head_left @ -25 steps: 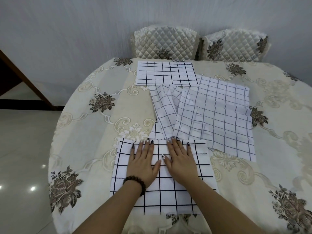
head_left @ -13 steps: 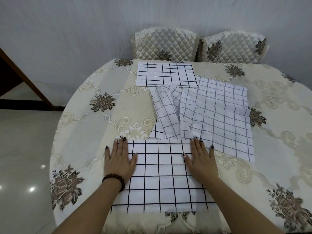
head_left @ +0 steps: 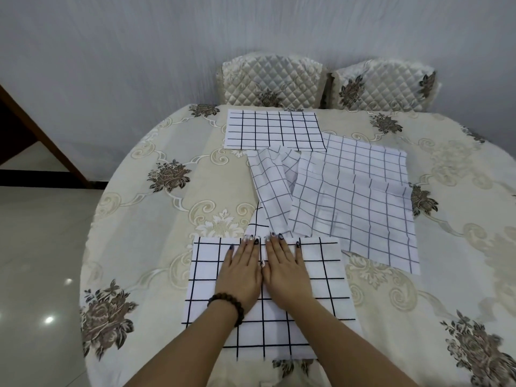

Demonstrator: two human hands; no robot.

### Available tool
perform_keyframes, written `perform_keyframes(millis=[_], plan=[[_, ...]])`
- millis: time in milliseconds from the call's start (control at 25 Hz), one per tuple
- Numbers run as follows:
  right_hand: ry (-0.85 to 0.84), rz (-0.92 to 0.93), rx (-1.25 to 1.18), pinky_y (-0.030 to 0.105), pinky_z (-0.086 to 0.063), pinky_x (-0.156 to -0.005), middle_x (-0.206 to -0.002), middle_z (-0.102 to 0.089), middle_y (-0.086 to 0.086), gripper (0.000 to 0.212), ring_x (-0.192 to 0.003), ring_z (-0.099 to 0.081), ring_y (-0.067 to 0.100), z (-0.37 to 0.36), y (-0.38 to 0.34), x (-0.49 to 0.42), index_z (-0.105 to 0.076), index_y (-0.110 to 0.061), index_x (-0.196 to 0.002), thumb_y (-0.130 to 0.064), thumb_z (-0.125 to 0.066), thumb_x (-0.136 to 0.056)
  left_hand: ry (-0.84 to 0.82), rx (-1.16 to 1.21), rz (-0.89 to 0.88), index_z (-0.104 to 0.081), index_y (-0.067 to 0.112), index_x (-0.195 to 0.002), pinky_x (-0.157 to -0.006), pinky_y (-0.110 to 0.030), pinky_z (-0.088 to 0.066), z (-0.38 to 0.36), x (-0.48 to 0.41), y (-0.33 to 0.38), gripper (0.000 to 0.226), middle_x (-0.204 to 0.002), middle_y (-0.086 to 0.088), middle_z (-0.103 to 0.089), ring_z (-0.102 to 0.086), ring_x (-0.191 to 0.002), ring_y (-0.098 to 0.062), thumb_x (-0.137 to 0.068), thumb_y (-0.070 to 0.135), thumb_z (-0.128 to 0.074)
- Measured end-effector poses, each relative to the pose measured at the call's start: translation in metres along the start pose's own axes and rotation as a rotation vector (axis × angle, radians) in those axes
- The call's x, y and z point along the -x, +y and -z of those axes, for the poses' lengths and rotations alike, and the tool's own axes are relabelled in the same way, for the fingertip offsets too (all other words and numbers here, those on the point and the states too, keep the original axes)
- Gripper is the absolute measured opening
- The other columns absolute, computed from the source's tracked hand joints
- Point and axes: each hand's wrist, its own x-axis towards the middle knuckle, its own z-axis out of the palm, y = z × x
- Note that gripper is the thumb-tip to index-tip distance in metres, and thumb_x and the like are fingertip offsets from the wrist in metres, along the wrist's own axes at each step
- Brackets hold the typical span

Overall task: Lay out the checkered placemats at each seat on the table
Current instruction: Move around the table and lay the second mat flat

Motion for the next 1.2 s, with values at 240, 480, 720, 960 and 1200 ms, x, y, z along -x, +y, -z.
perform_keyframes(millis=[240, 480, 720, 960, 1200], plan=[[-0.012, -0.028, -0.017, 0.039, 0.013, -0.116, -0.154, 0.017, -0.011, 0.07, -0.145, 0.011, 0.006, 0.007, 0.022, 0.007, 0.009, -0.022, -0.15, -0.053, -0.002, -0.088, 0.045, -0.01, 0.081, 0.005, 0.019, -0.151, -0.115, -0.036, 0.011, -0.002, 0.005, -0.027, 0.075, -0.16, 0.003, 0.004, 0.007, -0.146, -0.01, -0.087, 0.058, -0.002], [-0.026, -0.191, 0.042, 0.04, 0.009, -0.119, -0.159, 0.01, -0.006, 0.077, -0.146, 0.01, 0.007, 0.015, 0.083, 0.022, 0.008, -0.021, -0.15, -0.059, 0.004, -0.084, 0.063, -0.034, 0.211, 0.002, 0.016, -0.151, -0.117, -0.036, 0.008, 0.005, 0.01, -0.068, 0.082, -0.161, 0.001, 0.0, 0.003, -0.147, -0.011, -0.082, 0.06, 0.001], [-0.097, -0.282, 0.075, 0.041, 0.011, -0.118, -0.157, 0.019, -0.002, 0.079, -0.145, 0.017, 0.012, 0.024, 0.114, 0.034, 0.017, -0.019, -0.146, -0.062, 0.01, -0.08, 0.002, -0.032, 0.268, 0.008, 0.013, -0.15, -0.118, -0.04, 0.007, 0.01, 0.011, -0.079, 0.08, -0.16, -0.002, 0.006, 0.008, -0.147, -0.015, -0.085, 0.059, 0.0], [0.112, -0.405, -0.409, 0.034, -0.004, -0.117, -0.16, -0.007, 0.008, 0.063, -0.147, -0.006, 0.021, 0.058, 0.103, 0.05, -0.006, -0.008, -0.15, -0.038, -0.028, -0.099, 0.234, 0.382, 0.47, -0.019, 0.001, -0.147, -0.116, -0.043, -0.019, 0.053, 0.027, -0.086, 0.069, -0.152, -0.023, -0.023, -0.021, -0.141, -0.034, -0.092, 0.028, -0.051], [0.18, -0.787, -0.87, 0.029, -0.027, -0.056, -0.067, -0.046, 0.008, 0.024, -0.072, -0.044, 0.024, 0.077, 0.103, 0.082, -0.049, -0.008, -0.069, -0.017, -0.042, -0.091, 0.116, 0.693, 0.687, -0.039, 0.004, -0.135, -0.095, -0.039, -0.042, 0.067, 0.076, -0.087, 0.054, -0.127, -0.017, -0.055, -0.054, -0.112, -0.034, -0.086, 0.018, -0.058]])
